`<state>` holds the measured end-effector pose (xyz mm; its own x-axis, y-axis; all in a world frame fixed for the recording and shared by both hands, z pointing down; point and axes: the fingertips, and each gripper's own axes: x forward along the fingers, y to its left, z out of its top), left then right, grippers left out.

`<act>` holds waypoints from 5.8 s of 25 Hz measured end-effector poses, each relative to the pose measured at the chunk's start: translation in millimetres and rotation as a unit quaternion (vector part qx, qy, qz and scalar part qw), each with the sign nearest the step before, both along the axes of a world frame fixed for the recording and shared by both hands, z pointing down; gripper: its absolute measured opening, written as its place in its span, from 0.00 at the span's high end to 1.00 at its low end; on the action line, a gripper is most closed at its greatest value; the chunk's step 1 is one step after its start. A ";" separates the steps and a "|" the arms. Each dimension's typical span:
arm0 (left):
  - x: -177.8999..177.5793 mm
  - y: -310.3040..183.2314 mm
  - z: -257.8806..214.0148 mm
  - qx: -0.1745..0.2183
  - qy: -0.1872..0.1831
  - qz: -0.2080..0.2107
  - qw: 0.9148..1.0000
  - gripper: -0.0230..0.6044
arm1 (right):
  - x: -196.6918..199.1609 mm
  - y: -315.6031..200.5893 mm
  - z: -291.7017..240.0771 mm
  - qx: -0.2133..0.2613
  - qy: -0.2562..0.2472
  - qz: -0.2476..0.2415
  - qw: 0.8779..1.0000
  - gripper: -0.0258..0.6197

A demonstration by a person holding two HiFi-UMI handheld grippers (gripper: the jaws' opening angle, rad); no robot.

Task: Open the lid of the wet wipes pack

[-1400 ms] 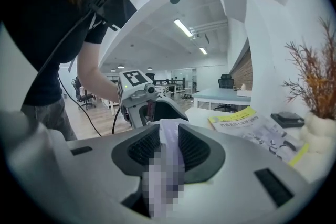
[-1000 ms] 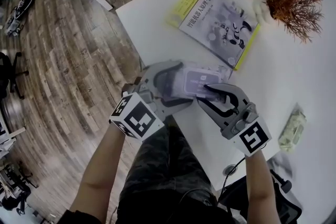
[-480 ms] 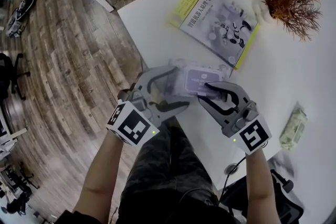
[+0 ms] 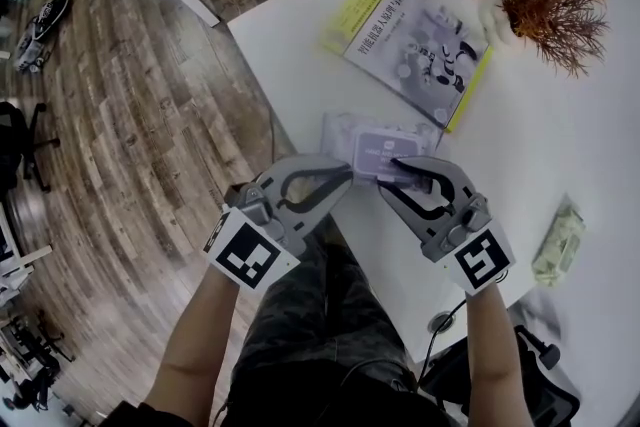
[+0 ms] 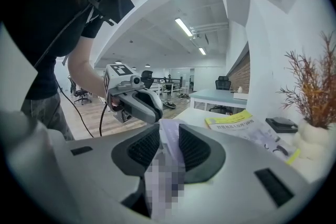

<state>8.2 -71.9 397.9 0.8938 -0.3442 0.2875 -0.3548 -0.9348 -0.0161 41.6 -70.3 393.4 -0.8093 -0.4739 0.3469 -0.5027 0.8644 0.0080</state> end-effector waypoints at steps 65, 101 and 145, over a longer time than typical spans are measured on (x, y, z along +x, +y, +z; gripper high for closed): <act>8.9 -21.8 -20.6 0.000 0.002 -0.018 1.000 0.94 | 44.9 -14.4 -17.8 0.034 0.002 0.157 0.987 0.93; 16.4 -58.6 -8.1 -0.018 -0.005 -0.010 1.000 0.94 | 47.4 -48.7 -5.7 0.020 0.001 0.152 0.988 0.93; 17.7 -69.8 2.6 -0.030 -0.005 -0.002 1.000 0.94 | 49.1 -63.1 6.6 0.005 0.016 0.159 0.987 0.93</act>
